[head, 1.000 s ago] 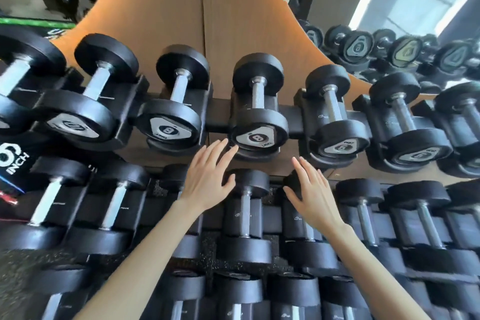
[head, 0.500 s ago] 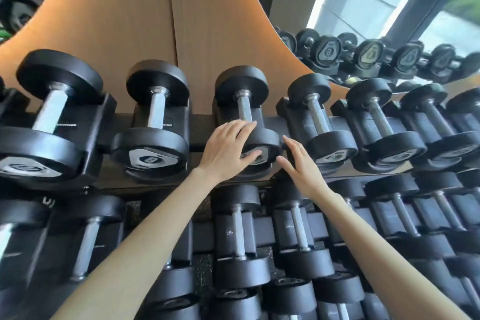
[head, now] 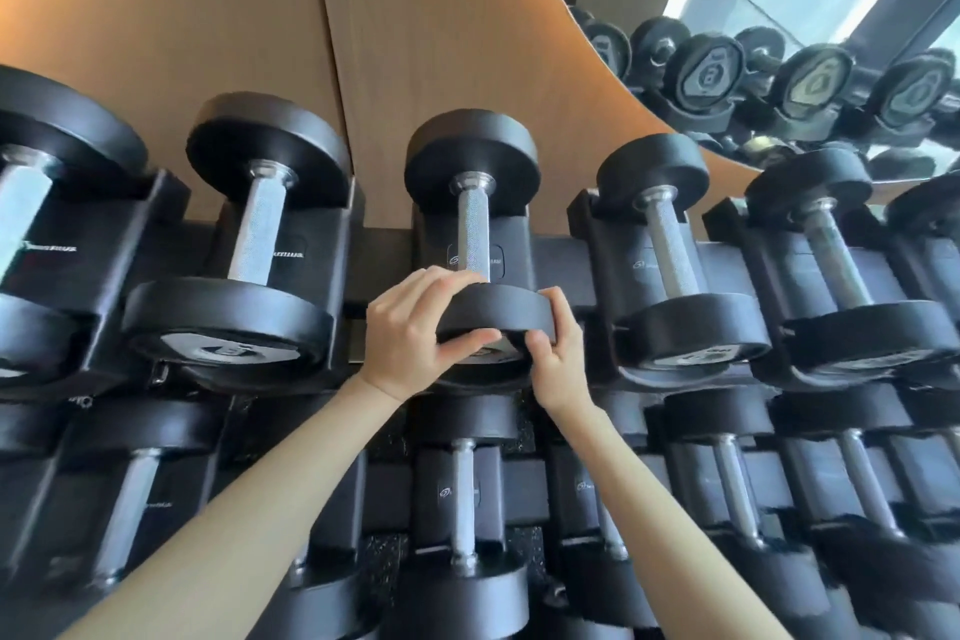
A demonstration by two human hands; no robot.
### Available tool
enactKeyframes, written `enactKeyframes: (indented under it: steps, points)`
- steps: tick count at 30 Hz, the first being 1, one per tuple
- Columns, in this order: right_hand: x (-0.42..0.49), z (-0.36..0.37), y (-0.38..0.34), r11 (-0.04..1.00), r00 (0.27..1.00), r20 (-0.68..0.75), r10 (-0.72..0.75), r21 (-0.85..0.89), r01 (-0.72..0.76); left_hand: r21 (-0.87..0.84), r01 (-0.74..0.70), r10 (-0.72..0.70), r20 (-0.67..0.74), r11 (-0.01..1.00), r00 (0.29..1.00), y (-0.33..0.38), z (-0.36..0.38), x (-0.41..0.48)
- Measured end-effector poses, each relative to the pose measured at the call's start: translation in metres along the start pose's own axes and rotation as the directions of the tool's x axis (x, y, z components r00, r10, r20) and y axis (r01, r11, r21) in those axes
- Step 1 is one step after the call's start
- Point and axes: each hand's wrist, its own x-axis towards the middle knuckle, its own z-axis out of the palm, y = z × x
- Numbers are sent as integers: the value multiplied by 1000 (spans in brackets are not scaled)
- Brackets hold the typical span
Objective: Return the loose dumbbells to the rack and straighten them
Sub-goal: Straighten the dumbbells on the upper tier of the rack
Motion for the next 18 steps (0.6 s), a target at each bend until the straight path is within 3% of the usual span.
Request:
enactKeyframes:
  steps: [2, 4, 9, 12, 15, 16, 18]
  points:
    - [4, -4, -8, 996, 999, 32, -9, -87, 12, -68, 57, -60, -45, 996, 997, -4, 2, -6]
    - [8, -9, -17, 958, 995, 87, -40, -280, 63, -124, 131, -142, -80, 984, 987, -6, 7, -15]
    - [17, -3, -54, 696, 973, 227, -49, -691, 196, -213, 267, -318, -254, 940, 914, -14, 19, -35]
    - [21, 6, -72, 503, 970, 241, -35, -834, 226, -280, 334, -419, -345, 900, 840, -14, 30, -41]
    - [25, 18, -83, 297, 957, 285, -58, -910, 289, -386, 489, -615, -353, 782, 705, -11, 37, -49]
    - [25, 20, -84, 261, 952, 299, -66, -916, 305, -397, 529, -655, -336, 750, 677, -9, 36, -51]
    - [23, 18, -83, 278, 952, 299, -69, -910, 306, -370, 564, -665, -259, 738, 700, -6, 32, -53]
